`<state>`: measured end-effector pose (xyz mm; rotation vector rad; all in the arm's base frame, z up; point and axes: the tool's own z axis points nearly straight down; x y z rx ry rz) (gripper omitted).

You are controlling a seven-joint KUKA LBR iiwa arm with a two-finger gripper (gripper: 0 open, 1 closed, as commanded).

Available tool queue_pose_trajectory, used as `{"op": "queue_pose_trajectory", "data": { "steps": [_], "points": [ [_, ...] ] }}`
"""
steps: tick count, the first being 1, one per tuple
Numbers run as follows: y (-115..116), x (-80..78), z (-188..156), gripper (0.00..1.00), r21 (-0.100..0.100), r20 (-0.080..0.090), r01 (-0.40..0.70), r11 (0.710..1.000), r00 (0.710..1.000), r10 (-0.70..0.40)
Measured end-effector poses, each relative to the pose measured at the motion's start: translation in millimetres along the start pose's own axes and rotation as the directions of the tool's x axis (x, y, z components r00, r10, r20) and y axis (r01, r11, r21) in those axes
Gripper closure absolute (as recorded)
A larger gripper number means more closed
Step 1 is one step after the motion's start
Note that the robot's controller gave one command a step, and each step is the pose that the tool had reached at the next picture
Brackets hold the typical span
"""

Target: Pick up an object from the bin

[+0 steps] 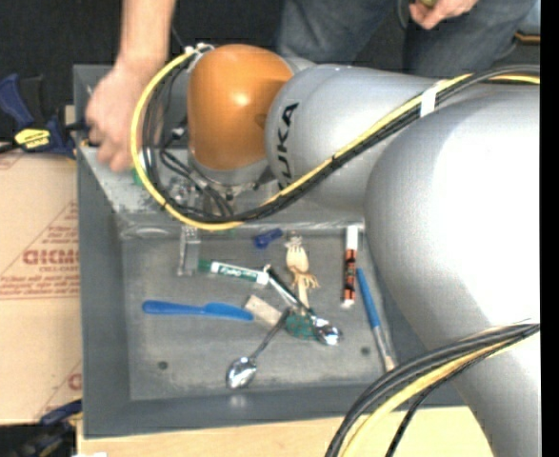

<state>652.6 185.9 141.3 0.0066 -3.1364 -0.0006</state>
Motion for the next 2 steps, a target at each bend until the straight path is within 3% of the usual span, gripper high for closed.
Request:
{"op": "queue_pose_trajectory", "data": {
  "steps": [1,2],
  "points": [
    [-1,-1.9,-5,0.0,-0.001,0.008,-0.005,1.0,1.0,0.005],
    [-5,49.2,71,0.0,-0.003,0.007,-0.047,0.999,0.999,0.047]
  ]
}}
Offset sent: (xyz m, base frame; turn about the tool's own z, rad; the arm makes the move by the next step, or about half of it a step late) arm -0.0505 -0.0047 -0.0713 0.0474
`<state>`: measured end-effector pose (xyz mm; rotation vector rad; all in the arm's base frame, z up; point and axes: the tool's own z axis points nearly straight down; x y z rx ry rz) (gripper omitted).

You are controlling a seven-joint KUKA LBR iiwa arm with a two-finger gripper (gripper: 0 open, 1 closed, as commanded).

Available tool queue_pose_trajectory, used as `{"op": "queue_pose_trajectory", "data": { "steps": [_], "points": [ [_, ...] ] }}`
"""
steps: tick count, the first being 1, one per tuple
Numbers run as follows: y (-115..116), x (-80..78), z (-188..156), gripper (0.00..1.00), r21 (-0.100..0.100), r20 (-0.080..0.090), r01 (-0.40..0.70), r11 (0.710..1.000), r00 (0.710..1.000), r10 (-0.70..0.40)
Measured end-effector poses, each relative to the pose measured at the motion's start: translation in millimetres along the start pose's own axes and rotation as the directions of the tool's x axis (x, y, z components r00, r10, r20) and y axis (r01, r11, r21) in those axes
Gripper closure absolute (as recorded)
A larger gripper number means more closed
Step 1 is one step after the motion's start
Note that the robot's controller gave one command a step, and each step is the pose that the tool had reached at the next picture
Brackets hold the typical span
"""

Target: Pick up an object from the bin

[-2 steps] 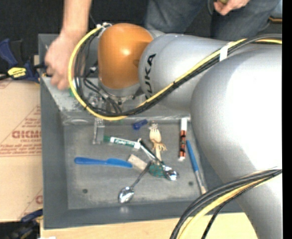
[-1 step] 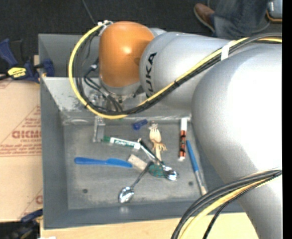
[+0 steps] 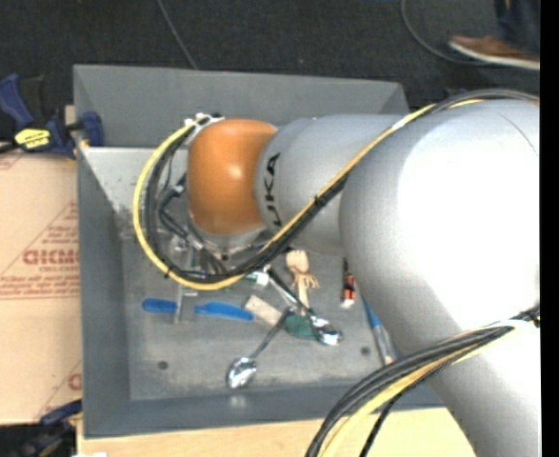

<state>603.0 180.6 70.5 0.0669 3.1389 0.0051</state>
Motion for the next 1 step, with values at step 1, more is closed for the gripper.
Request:
{"op": "queue_pose_trajectory", "data": {
  "steps": [1],
  "points": [
    [-7.1,8.1,-63.7,0.0,-0.006,0.022,-0.046,0.999,0.999,0.046]
  ]
}}
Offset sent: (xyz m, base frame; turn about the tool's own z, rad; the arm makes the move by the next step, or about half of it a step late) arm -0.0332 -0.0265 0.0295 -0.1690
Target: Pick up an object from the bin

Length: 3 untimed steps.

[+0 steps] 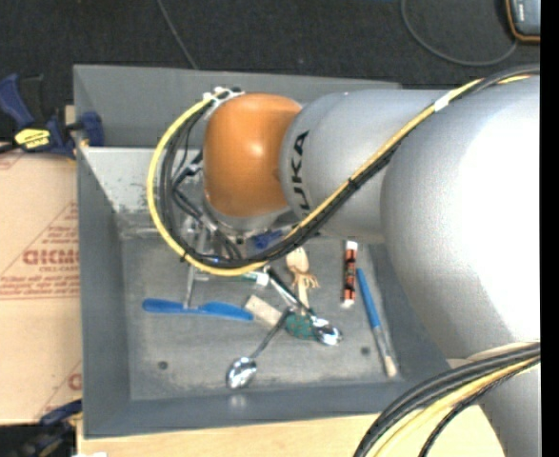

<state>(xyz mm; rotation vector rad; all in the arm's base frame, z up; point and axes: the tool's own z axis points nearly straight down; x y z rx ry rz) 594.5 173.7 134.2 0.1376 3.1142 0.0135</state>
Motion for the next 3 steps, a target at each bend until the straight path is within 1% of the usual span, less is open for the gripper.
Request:
{"op": "queue_pose_trajectory", "data": {
  "steps": [1,2,3],
  "points": [
    [-24,23.4,34,0.0,0.003,-0.027,0.211,0.978,0.977,-0.21],
    [-1,18.8,60,0.0,0.003,-0.007,-0.27,0.963,0.963,0.27],
    [4,12.9,63,1.0,0.009,-0.013,-0.249,0.968,0.968,0.249]
  ]
}}
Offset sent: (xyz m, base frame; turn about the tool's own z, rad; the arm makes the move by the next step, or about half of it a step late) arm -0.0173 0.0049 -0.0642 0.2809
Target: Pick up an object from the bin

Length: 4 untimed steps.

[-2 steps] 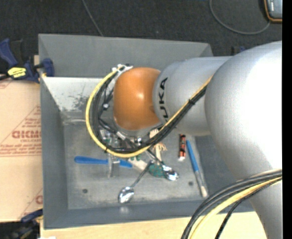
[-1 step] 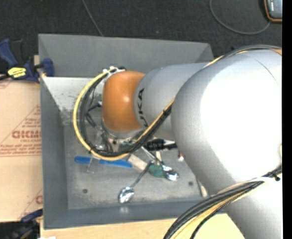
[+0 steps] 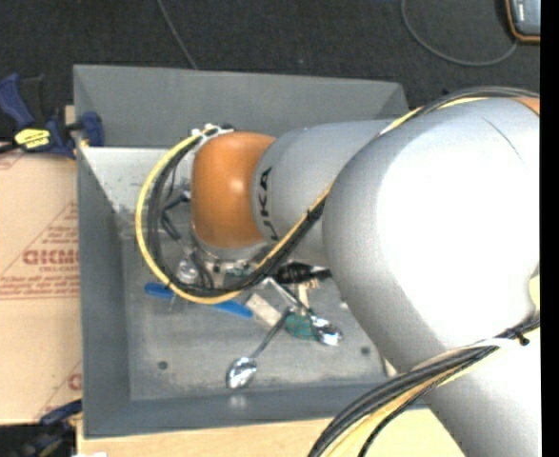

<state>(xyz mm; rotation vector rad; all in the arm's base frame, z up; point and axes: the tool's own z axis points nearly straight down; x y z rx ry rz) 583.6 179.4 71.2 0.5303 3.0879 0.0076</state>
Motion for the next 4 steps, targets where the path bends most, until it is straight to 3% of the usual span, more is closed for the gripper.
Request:
{"op": "queue_pose_trajectory", "data": {
  "steps": [4],
  "points": [
    [0,-1.3,-32,1.0,-0.003,0.003,-0.001,1.0,1.0,0.002]
  ]
}}
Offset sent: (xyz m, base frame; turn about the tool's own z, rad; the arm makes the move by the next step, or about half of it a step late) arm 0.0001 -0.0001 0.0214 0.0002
